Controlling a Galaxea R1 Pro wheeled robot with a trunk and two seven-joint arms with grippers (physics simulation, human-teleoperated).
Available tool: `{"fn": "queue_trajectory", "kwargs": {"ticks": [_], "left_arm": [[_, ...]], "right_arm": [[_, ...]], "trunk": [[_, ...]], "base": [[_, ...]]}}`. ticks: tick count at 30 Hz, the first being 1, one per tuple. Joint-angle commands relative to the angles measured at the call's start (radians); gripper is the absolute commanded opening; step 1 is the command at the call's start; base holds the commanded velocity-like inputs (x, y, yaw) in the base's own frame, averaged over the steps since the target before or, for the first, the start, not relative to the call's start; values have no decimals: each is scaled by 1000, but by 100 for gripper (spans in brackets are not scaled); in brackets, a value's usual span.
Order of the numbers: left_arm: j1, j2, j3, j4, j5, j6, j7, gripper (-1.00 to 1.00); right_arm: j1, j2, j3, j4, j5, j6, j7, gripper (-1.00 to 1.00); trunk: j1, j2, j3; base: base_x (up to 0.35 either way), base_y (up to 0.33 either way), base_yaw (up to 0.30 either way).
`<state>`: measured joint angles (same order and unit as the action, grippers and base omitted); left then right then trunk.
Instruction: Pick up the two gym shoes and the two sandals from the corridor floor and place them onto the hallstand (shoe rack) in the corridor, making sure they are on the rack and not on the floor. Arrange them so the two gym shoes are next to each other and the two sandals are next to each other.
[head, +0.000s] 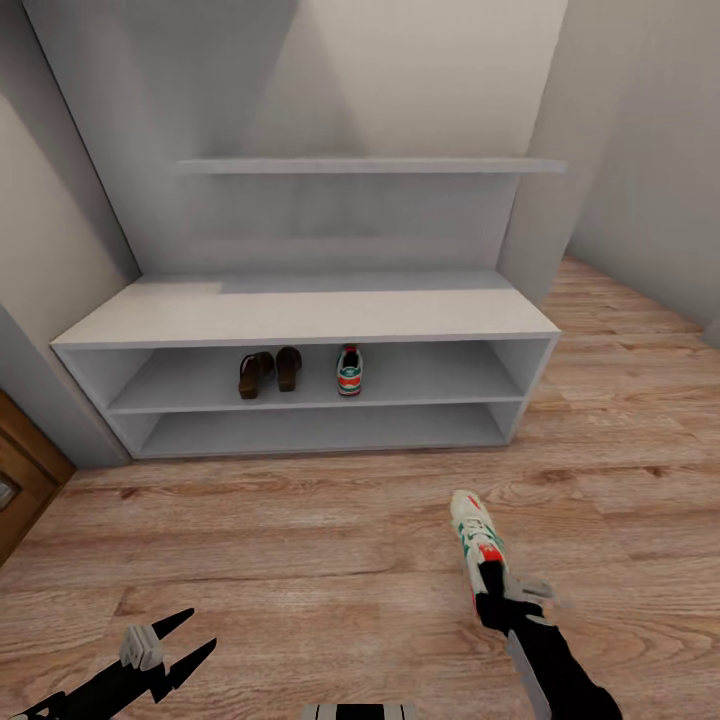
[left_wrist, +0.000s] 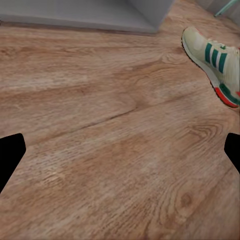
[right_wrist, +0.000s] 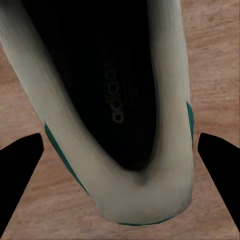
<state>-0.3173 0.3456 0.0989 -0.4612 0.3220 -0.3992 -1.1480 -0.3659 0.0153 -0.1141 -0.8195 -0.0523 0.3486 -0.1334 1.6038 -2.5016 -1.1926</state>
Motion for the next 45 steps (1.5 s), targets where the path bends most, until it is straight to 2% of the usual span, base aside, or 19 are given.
{"fn": "queue_trajectory", "kwargs": {"ticks": [1, 3, 4, 9, 10, 13, 16, 17, 18, 21, 29, 31, 35, 45], "left_arm": [[0, 0, 1, 1, 2, -4, -3, 100], [0, 1, 2, 1, 2, -3, -3, 100], [0, 1, 2, 1, 2, -2, -3, 100], [0, 1, 2, 1, 2, 0, -3, 100], [0, 1, 2, 1, 2, 0, -4, 100], [1, 1, 3, 1, 2, 0, -5, 100], [1, 1, 3, 1, 2, 0, -5, 100], [1, 1, 3, 1, 1, -1, -4, 100], [1, 1, 3, 1, 1, 0, -5, 100], [1, 2, 4, 1, 2, 0, -6, 100], [2, 11, 5, -6, 11, -1, -18, 100], [3, 15, 6, -10, 11, 0, -65, 100], [2, 15, 7, -11, 7, 1, -89, 100], [1, 14, 6, -10, 2, 0, -92, 100]], "right_arm": [[-16, 16, 11, 0, 1, 13, -23, -100], [-45, 43, 37, 1, 2, 24, -60, -100], [-72, 70, 63, 4, 2, 30, -97, -100], [-151, 136, 126, 35, 3, 39, -194, -100], [-204, 158, 148, 67, 2, 42, -225, -100], [-273, 159, 159, 108, -1, 71, -242, -100], [-309, 159, 162, 116, -2, 101, -246, -100], [-358, 159, 163, 118, -3, 139, -248, -100], [-379, 159, 163, 106, -4, 153, -249, -100], [-398, 159, 164, 81, -4, 164, -249, -100], [-404, 159, 165, 71, -4, 167, -249, -100], [-404, 159, 165, 70, -4, 168, -249, -100], [-404, 159, 165, 66, -4, 167, -249, -100], [-404, 159, 160, 63, -4, 165, -249, -100]], "trunk": [[0, 0, -1], [0, 0, -1], [0, 0, -1], [0, 0, -1], [0, 0, -1], [0, 0, -1], [0, 0, -1], [0, 0, -1], [0, 0, -1], [0, 0, -1], [0, 0, -1], [0, 0, -1], [0, 0, -1], [0, 0, -1]], "base": [[0, 0, 0], [0, 0, 0], [0, 0, 0], [0, 0, 0], [0, 0, 0], [0, 0, 0], [0, 0, 0], [0, 0, 0], [0, 0, 0], [0, 0, 0], [0, 0, 0], [0, 0, 0], [0, 0, 0], [0, 0, 0]]}}
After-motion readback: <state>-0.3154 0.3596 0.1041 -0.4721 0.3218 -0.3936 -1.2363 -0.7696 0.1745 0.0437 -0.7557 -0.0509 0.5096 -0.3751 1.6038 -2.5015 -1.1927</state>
